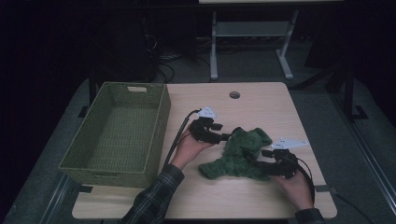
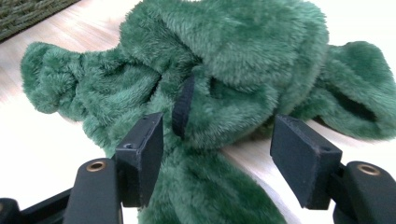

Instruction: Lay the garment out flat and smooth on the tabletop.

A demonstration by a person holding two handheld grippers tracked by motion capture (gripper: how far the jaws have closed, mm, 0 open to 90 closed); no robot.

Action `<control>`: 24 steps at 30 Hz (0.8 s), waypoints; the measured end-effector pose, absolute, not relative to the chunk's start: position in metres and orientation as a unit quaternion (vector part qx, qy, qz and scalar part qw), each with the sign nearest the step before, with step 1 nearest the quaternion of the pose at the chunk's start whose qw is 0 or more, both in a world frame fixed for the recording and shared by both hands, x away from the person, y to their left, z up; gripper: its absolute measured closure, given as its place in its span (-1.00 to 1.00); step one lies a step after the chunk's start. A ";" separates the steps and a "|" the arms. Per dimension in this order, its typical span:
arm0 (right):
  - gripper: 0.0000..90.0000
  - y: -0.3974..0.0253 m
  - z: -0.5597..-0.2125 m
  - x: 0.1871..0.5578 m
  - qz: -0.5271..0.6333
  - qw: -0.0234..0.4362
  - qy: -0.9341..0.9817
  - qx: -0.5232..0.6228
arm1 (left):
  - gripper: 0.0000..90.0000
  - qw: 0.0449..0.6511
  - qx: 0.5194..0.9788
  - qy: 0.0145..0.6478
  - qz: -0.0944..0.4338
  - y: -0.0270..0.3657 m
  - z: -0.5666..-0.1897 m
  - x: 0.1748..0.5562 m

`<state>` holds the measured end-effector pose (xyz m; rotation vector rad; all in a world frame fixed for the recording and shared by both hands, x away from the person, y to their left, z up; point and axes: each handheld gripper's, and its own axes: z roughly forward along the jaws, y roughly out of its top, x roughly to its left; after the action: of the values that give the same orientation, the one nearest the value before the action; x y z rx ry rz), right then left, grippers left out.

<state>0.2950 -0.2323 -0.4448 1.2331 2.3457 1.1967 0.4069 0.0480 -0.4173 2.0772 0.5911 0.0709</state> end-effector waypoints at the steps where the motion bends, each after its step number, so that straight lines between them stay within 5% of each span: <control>1: -0.24 -0.231 -0.445 0.296 0.405 0.118 0.802 0.423 | -0.08 0.474 0.848 0.236 0.021 0.043 -0.421 0.414; 9: -0.21 -0.225 -0.449 0.301 0.396 0.121 0.803 0.429 | -0.10 0.488 0.847 0.210 0.005 0.025 -0.432 0.430; 12: -0.05 -0.227 -0.450 0.302 0.395 0.122 0.803 0.429 | -0.08 0.489 0.849 0.201 -0.013 0.016 -0.439 0.433; 24: 0.50 -0.229 -0.448 0.301 0.398 0.130 0.804 0.422 | 0.84 0.488 0.857 0.164 -0.031 0.010 -0.442 0.430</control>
<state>0.3008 -0.2294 -0.4482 1.2270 2.3358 1.1557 0.4300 0.0096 -0.4422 2.0829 0.3985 -0.0746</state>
